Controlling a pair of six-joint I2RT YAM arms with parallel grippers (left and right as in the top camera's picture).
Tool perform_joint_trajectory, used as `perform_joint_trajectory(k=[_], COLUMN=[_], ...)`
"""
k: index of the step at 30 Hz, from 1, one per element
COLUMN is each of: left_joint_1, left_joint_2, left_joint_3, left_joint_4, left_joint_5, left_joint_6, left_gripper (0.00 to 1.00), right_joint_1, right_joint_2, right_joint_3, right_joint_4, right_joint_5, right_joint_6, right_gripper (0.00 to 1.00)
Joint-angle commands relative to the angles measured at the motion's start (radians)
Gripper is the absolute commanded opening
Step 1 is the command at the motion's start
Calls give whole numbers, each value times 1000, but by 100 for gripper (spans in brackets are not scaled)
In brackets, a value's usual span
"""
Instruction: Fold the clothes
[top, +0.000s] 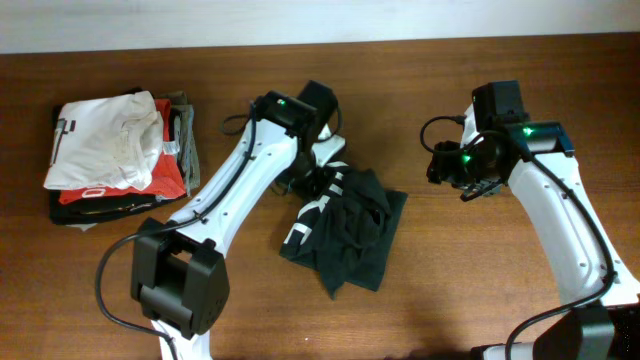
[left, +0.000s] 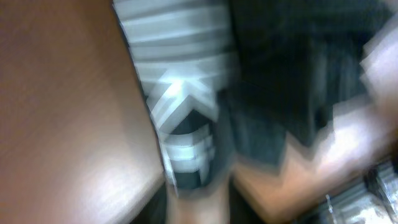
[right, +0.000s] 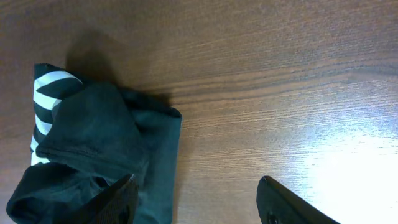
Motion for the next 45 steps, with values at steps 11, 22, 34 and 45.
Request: perform_joint_trajectory(k=[11, 22, 34, 45], left_joint_1=[-157, 183, 183, 182], left_joint_2=[-42, -143, -142, -142], left_joint_3=[-315, -23, -27, -405], left_joint_4=[7, 41, 68, 231], left_joint_5=[364, 69, 58, 411], left_joint_6=[166, 23, 24, 62], left_gripper=[0, 20, 47, 53], right_joint_1=[-7, 403, 21, 203], right_joint_2=[-19, 214, 164, 214], right_joint_3=[9, -3, 2, -295], right_joint_4=[9, 314, -23, 330], right_joint_5=[-13, 19, 37, -294], right_joint_6=[-1, -167, -177, 121], right_gripper=[66, 70, 63, 14])
